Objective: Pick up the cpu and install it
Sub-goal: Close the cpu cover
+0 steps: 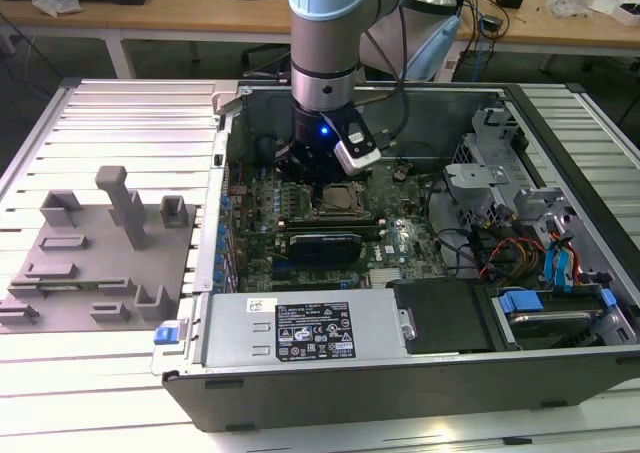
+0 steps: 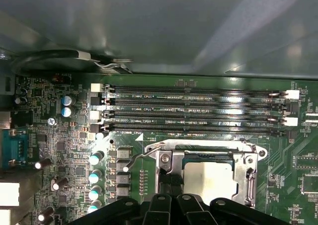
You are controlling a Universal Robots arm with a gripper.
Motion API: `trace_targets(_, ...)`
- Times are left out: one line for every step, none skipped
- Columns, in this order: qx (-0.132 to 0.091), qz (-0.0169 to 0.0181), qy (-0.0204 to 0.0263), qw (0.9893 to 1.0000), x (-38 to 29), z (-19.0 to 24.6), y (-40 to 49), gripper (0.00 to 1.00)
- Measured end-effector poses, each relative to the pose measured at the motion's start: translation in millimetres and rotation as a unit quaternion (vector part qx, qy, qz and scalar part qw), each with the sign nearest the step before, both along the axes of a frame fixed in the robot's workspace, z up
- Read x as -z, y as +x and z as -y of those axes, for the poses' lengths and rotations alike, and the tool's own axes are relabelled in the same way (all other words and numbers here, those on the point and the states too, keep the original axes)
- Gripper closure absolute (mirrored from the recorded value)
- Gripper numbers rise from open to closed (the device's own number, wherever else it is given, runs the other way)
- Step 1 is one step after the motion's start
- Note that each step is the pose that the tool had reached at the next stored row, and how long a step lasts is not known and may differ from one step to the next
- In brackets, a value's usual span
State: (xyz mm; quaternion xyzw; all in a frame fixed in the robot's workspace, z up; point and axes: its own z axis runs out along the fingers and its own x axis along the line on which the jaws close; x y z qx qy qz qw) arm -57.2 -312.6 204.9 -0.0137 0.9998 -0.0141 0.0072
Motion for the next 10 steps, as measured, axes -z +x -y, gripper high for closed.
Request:
trace_targets(0.0, -0.0002, -0.0003, 1.0, -0.6, 0.1, -0.1, 0.89)
trace_targets(0.0, -0.0001, -0.0002, 1.0, -0.9, 0.1, 0.0, 0.89)
trace_targets(0.0, -0.0001, -0.0004, 1.0, -1.4, 0.1, -0.1, 0.89)
trace_targets(0.0, -0.0002, -0.0005, 1.0, -1.9, 0.1, -0.1, 0.89)
trace_targets(0.0, -0.0002, -0.0006, 1.0, -2.6, 0.1, -0.1, 0.89)
trace_targets(0.0, -0.0001, -0.0008, 1.0, -3.1, 0.1, -0.1, 0.89)
trace_targets(0.0, -0.0001, -0.0007, 1.0, -3.1, 0.1, -0.1, 0.89)
trace_targets(0.0, -0.0001, -0.0008, 1.0, -3.1, 0.1, -0.1, 0.89)
trace_targets(0.0, -0.0002, -0.0009, 1.0, -3.2, 0.3, -0.2, 0.89)
trace_targets(0.0, -0.0002, -0.001, 1.0, -3.2, 0.6, -0.3, 0.89)
